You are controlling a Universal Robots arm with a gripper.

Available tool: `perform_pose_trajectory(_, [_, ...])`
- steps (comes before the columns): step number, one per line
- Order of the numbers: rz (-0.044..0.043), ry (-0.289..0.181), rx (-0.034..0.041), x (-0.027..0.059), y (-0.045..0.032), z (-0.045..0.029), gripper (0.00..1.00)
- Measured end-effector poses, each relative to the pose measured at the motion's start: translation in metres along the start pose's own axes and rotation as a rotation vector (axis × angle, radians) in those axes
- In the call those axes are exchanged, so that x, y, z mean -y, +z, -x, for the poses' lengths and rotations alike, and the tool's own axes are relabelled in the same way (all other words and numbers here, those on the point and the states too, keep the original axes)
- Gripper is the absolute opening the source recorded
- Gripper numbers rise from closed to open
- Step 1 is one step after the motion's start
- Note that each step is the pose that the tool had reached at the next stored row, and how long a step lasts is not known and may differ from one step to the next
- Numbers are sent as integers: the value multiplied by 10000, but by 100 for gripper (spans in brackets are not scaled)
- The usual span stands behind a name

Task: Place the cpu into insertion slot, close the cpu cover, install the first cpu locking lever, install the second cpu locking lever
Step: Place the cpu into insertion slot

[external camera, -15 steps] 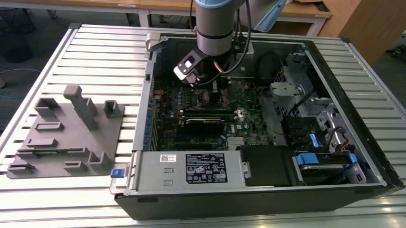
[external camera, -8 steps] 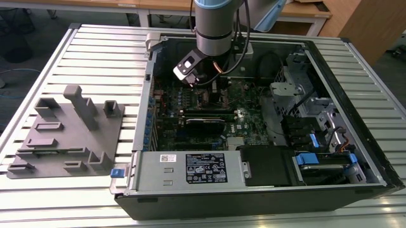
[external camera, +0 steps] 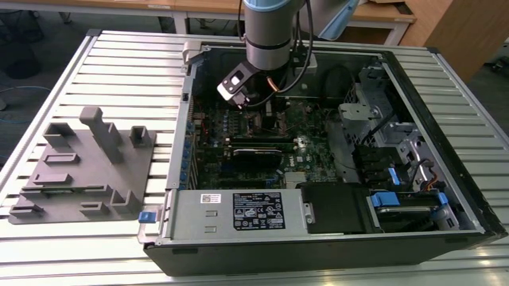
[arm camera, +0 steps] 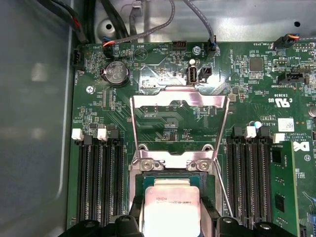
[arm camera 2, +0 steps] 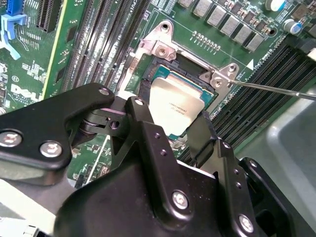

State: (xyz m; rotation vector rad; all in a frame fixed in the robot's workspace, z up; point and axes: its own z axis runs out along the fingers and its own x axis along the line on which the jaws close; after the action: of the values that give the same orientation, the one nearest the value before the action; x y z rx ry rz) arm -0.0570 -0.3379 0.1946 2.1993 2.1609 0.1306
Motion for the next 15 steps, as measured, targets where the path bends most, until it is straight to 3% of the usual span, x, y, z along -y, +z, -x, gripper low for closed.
perform_pose_trajectory(15, [-1, -4, 44, 3, 24, 3, 54])
